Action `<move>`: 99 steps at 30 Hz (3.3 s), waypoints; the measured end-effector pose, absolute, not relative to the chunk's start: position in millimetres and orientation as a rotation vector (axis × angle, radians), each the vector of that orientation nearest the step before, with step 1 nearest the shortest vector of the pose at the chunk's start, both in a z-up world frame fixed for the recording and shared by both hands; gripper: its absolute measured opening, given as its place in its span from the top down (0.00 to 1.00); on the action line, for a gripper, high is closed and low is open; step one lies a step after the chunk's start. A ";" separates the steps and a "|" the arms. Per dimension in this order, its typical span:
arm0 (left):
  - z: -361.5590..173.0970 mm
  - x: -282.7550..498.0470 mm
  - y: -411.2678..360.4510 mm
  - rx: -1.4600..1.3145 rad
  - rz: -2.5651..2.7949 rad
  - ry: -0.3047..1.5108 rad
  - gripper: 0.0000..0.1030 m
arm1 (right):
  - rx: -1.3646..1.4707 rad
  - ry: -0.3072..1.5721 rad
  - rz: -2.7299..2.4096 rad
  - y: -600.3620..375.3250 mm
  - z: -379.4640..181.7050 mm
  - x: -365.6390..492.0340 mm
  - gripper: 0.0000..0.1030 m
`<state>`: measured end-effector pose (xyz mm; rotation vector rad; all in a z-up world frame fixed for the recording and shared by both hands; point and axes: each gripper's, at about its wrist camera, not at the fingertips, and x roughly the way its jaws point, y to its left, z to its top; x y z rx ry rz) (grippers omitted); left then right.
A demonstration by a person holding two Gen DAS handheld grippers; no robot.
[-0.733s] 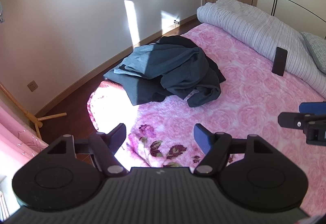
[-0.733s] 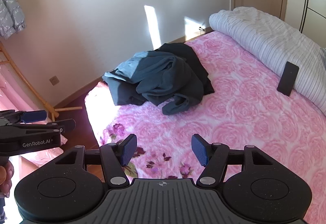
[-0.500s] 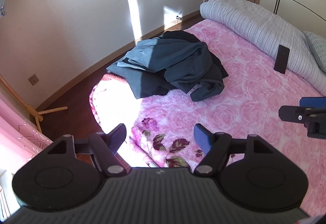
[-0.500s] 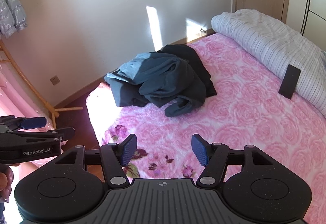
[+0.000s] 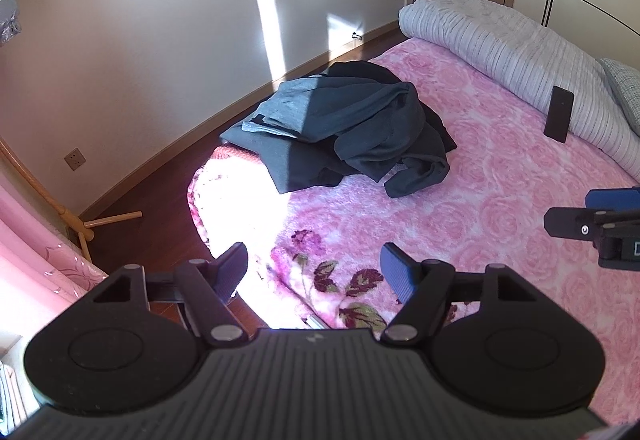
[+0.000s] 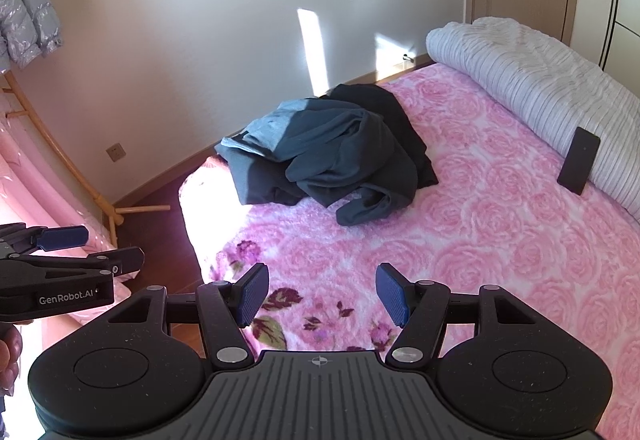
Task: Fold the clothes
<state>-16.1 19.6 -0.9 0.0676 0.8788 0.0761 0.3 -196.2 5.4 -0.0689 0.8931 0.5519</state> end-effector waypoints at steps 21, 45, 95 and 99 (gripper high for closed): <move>0.4 -17.5 18.8 0.055 0.085 0.878 0.32 | -0.089 0.892 0.569 -191.4 4.2 -0.2 0.39; -0.6 -14.9 11.7 0.052 0.103 0.889 0.32 | -0.082 0.899 0.576 -198.6 -1.2 9.8 0.39; -117.1 218.6 40.1 0.586 -0.367 0.755 0.31 | -0.290 0.950 0.502 -150.9 -101.2 165.1 0.39; -161.7 292.3 43.0 0.677 -0.494 0.715 0.31 | -0.293 0.958 0.485 -119.0 -130.1 218.9 0.39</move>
